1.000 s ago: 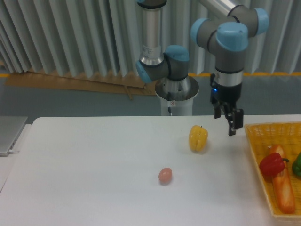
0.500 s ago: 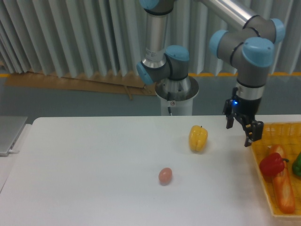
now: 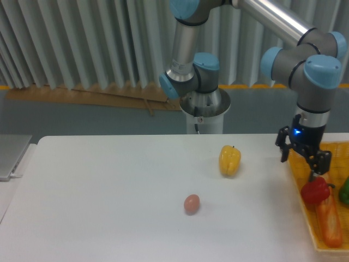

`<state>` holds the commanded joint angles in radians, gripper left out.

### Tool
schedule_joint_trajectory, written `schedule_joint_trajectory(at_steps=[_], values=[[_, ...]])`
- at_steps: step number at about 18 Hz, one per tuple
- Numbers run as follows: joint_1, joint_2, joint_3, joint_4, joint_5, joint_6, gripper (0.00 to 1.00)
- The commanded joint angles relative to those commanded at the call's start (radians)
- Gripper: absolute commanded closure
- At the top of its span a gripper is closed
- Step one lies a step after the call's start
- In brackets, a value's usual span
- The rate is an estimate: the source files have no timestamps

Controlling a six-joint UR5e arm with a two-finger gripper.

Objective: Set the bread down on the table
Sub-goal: 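Move the open gripper over the yellow basket, then lower the gripper into the basket beside the red pepper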

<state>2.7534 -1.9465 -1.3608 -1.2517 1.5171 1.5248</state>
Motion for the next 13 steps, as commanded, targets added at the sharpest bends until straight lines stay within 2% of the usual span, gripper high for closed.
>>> schedule_joint_trajectory(at_steps=[5,8,13], values=[[0.041,-0.049,0.009,0.009,0.0,-0.011,0.0],[0.045,-0.081,0.012,0.049,0.0,-0.02,0.0],[0.043,-0.092,0.022,0.051,0.003,-0.046,0.0]])
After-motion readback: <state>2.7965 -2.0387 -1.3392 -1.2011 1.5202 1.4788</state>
